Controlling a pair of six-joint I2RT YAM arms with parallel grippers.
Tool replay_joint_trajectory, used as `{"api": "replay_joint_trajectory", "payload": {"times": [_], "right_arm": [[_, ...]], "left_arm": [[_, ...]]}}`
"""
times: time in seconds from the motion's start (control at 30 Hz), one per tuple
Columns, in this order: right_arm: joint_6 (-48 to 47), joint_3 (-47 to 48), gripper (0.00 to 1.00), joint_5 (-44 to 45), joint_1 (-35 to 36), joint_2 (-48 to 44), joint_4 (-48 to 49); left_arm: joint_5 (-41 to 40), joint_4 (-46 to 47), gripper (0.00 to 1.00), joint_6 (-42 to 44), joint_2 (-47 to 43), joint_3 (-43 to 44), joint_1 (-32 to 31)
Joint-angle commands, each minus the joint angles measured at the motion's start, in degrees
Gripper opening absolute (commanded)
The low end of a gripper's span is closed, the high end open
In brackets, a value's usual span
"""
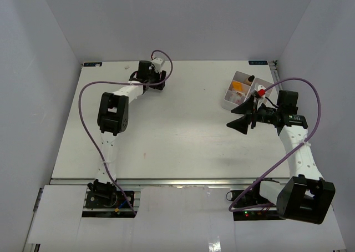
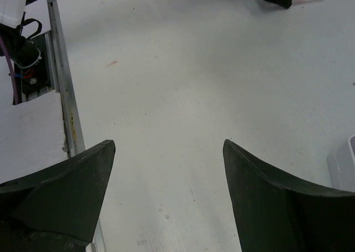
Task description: Organize the makeup
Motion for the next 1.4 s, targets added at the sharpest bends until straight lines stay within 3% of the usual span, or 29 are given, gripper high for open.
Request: {"api": "replay_joint_trajectory", "payload": {"times": [0.0, 0.23, 0.53, 0.83, 1.37], "right_arm": [[4.54, -1.30, 0.85, 1.09, -0.90, 0.83, 4.75], [17.88, -2.67, 0.90, 4.03, -0.83, 3.96, 12.23], [29.70, 4.43, 0.93, 3.06, 0.76, 12.01, 8.48], [34.82, 9.27, 0.93, 5.01, 4.39, 18.16, 4.12], [36.99, 7.31, 0.82, 9.34, 6.46, 20.83, 4.03]], "left_arm": [[5.14, 0.00, 0.18, -5.64, -11.21, -11.12, -1.36], [13.37, 14.92, 0.17, -17.63, -31.89, -36.38, -6.28], [9.14, 34.85, 0.17, -31.07, -51.02, -64.15, -20.09], [1.44, 40.62, 0.17, -33.09, -50.63, -65.83, -32.31], [0.12, 38.11, 0.17, -29.80, -42.94, -54.64, -37.57]]}}
